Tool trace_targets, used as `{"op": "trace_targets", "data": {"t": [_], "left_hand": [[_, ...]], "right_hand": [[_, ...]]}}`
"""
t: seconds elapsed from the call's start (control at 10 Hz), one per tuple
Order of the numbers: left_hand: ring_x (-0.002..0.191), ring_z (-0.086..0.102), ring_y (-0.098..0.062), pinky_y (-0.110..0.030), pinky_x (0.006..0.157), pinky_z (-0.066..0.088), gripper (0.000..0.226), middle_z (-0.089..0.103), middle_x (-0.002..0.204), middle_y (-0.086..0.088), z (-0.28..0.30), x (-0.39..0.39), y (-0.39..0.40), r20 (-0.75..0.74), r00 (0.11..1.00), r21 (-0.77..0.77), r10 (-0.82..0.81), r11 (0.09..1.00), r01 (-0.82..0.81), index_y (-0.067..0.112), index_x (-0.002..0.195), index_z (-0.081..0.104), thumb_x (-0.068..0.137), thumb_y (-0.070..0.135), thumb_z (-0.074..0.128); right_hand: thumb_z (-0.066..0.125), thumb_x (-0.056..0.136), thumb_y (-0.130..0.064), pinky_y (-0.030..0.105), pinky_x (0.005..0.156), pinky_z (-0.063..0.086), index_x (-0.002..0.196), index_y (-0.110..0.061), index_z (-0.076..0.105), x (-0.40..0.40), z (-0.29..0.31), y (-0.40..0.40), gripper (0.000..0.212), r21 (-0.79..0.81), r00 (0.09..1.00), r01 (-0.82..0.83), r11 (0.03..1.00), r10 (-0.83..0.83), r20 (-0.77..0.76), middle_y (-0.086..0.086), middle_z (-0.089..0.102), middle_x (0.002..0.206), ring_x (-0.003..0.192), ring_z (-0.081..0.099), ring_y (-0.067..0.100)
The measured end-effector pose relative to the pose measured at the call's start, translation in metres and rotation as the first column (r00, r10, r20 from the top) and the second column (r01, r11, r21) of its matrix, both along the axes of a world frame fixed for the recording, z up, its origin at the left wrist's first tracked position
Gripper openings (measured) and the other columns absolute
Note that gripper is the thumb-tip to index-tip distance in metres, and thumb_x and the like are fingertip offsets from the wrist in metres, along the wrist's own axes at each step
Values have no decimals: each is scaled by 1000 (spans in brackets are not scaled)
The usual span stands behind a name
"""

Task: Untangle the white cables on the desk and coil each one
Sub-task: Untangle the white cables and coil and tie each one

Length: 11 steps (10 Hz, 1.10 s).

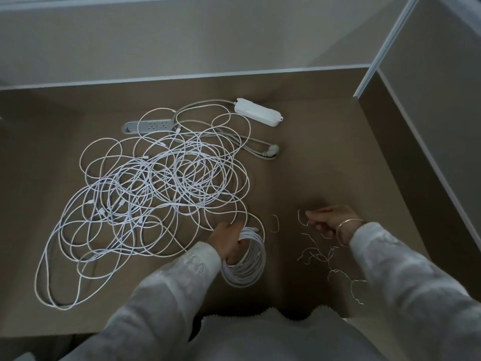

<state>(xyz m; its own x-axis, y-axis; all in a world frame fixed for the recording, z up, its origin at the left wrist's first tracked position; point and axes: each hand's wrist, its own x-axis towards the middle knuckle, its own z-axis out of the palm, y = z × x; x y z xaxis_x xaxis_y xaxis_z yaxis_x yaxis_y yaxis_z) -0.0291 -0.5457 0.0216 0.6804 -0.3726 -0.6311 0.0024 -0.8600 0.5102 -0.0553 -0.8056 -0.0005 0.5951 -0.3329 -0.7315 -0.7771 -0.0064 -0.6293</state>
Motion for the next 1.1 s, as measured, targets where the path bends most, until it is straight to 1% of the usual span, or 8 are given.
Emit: {"op": "trace_targets", "data": {"t": [0.1,0.2,0.3,0.4,0.6,0.8,0.9,1.1], "left_hand": [[74,41,-15,-33,88,46,62,38,105,-8,3,-1,-4,-79,994,-40,73,996,-77,16,119,49,63,33,28],[64,36,-7,-41,87,49,13,43,89,-7,9,-6,-8,-175,955,-34,238,968,-247,36,80,36,67,39,32],[40,33,-9,-28,47,43,27,34,50,-2,15,-8,-17,-359,748,-146,558,758,-635,22,66,42,88,39,45],[28,22,-12,-14,41,25,42,25,36,-2,8,-5,-18,-435,661,-154,611,673,-724,6,58,43,96,25,40],[29,32,-19,-18,36,28,43,37,38,-9,16,-9,-24,-282,738,-244,613,698,-674,2,54,53,92,15,37],[57,52,-29,-30,54,41,37,55,57,-12,24,-11,-26,-108,776,-324,622,716,-619,6,60,56,93,19,43],[59,50,-37,-32,59,39,40,53,60,-22,27,-15,-25,-74,818,-342,571,756,-558,1,63,55,95,22,43],[35,33,-17,-23,43,27,35,36,38,0,24,-24,-20,-222,802,-362,555,716,-596,11,59,48,93,14,44]], "right_hand": [[74,80,-16,14,32,31,84,-3,68,-8,7,-1,14,-10,998,-53,999,53,-15,9,67,73,36,49,3],[74,80,-19,14,37,33,85,-7,70,-16,24,6,14,32,995,-100,995,99,20,3,71,70,43,51,3],[73,81,-19,15,40,34,85,-8,70,-23,45,28,12,110,983,-174,979,166,82,1,72,70,48,54,5],[71,83,-20,15,38,33,81,-8,71,-29,62,57,13,149,935,-352,924,340,100,4,71,73,50,53,8],[69,83,-6,14,37,37,74,-4,70,-33,64,99,9,121,892,-447,886,432,130,8,69,66,39,57,6],[66,83,-2,21,49,52,64,-15,70,-35,55,113,23,-180,828,-411,894,449,337,3,69,61,49,65,15],[63,82,0,13,55,49,72,-14,73,-40,55,111,20,-430,676,-380,819,563,476,-8,65,60,53,63,6],[50,82,-34,26,61,51,81,-19,72,-45,41,102,27,-725,443,-323,609,774,453,-5,70,71,63,64,10]]}}
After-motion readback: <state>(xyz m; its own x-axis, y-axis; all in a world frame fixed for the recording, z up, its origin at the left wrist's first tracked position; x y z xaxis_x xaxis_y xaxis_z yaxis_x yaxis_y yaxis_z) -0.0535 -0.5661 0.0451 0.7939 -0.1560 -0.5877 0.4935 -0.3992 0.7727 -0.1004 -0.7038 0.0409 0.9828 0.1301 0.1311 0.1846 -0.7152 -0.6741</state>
